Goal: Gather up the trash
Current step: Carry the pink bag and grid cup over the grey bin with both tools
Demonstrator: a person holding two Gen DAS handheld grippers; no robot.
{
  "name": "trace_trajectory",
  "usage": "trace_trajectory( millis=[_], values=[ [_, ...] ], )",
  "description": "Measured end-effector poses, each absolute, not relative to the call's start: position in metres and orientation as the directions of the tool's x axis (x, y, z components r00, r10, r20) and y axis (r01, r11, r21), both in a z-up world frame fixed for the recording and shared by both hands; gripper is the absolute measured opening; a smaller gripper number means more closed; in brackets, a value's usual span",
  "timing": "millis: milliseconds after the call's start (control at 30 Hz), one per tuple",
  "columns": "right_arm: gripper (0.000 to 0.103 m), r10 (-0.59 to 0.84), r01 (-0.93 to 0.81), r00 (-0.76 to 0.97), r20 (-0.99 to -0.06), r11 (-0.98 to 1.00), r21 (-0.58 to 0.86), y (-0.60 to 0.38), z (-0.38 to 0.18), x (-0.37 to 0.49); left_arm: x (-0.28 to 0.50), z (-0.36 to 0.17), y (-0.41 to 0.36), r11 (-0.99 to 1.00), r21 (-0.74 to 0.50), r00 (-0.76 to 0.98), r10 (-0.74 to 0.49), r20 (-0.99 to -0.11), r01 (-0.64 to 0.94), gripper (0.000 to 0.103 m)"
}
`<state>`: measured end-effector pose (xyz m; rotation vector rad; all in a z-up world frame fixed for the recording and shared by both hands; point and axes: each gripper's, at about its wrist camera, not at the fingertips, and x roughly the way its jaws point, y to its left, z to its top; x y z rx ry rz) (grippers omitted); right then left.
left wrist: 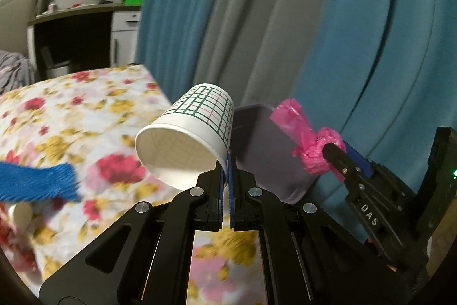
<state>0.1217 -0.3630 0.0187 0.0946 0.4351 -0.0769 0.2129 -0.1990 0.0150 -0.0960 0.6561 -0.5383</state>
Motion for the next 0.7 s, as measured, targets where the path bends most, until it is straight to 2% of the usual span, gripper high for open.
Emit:
trace_trajectory(
  millis=[700],
  values=[
    [0.024,-0.112,0.193,0.875,-0.471,0.973,0.127,-0.408,0.003,0.142,0.266,-0.014,-0.286,0.8,-0.282,0.525,-0.57,-0.631,0.529,0.002]
  ],
)
